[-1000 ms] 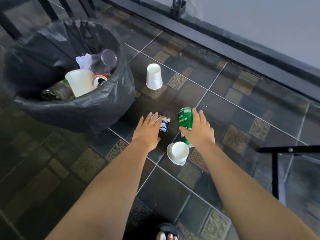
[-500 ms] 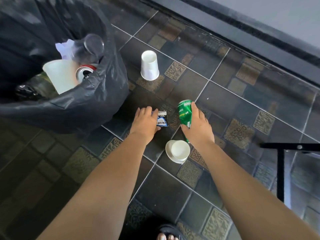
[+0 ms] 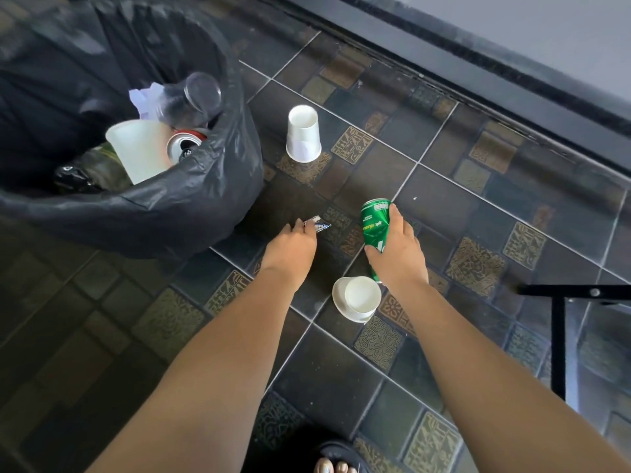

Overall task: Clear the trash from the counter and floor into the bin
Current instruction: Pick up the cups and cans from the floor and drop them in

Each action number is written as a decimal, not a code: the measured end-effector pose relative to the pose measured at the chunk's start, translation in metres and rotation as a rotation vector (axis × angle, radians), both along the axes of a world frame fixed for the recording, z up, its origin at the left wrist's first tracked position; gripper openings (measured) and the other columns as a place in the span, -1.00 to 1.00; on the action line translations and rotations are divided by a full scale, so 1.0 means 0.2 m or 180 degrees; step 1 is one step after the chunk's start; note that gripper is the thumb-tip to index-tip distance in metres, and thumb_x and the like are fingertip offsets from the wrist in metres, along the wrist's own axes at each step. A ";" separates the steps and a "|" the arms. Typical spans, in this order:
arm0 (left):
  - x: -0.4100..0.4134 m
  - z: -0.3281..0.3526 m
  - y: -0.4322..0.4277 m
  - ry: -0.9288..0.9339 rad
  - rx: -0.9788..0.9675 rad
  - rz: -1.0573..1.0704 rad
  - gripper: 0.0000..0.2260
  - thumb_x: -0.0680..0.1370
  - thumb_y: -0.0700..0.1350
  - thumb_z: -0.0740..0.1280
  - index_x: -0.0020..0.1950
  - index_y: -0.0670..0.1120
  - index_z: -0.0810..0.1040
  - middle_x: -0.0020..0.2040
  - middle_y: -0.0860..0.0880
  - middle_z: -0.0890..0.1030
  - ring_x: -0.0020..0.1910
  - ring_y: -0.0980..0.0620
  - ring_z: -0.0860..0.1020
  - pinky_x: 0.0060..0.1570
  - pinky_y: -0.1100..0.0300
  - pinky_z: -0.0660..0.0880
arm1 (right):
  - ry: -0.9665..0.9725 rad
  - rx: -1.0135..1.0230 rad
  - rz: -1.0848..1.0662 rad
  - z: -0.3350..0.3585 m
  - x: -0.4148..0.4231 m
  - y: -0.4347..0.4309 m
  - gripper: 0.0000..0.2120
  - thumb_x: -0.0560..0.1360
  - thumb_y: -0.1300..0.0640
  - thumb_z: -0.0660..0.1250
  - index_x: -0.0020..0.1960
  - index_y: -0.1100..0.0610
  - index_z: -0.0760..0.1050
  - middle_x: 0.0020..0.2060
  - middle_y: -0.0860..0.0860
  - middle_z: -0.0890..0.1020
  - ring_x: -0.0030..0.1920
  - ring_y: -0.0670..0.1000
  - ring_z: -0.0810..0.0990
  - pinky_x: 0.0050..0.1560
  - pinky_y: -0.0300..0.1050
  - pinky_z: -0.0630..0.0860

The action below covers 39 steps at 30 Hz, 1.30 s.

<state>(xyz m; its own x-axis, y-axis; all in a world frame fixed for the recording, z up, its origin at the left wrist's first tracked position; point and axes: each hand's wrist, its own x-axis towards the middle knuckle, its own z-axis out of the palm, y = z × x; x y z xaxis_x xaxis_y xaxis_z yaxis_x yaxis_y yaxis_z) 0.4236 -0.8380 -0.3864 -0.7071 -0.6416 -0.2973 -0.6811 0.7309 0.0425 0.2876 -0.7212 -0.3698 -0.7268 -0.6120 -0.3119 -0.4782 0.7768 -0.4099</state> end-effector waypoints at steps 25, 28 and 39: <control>0.43 0.98 -0.51 0.2490 -0.1665 0.1053 -0.55 0.60 -0.25 0.21 0.48 -0.02 0.39 0.46 -0.17 0.41 0.46 -0.20 0.32 0.44 -0.16 0.22 | 0.0118 -0.3554 0.0193 0.98 0.42 -0.76 -0.35 0.50 0.08 0.39 0.50 0.16 0.21 0.41 0.03 0.39 0.37 -0.06 0.38 0.13 -0.61 0.22; 0.62 0.94 -0.63 0.1716 -0.1512 0.1542 -0.54 0.63 -0.16 0.16 0.54 0.06 0.28 0.51 -0.16 0.32 0.51 -0.19 0.23 0.47 -0.17 0.10 | -0.0017 -0.3214 0.0615 0.99 0.53 -0.89 -0.31 0.51 0.07 0.40 0.52 0.11 0.15 0.44 -0.02 0.37 0.38 -0.09 0.39 0.20 -0.40 0.31; 0.80 0.81 -0.68 0.0760 -0.0772 0.1937 -0.48 0.65 0.20 -0.15 0.59 0.11 0.14 0.57 0.02 0.22 0.57 -0.03 0.06 0.51 -0.09 -0.16 | 0.0712 -0.1403 0.1718 0.80 0.60 -1.14 -0.35 0.57 -0.09 0.27 0.57 0.06 0.10 0.51 0.02 0.27 0.46 0.10 0.30 0.38 0.08 0.27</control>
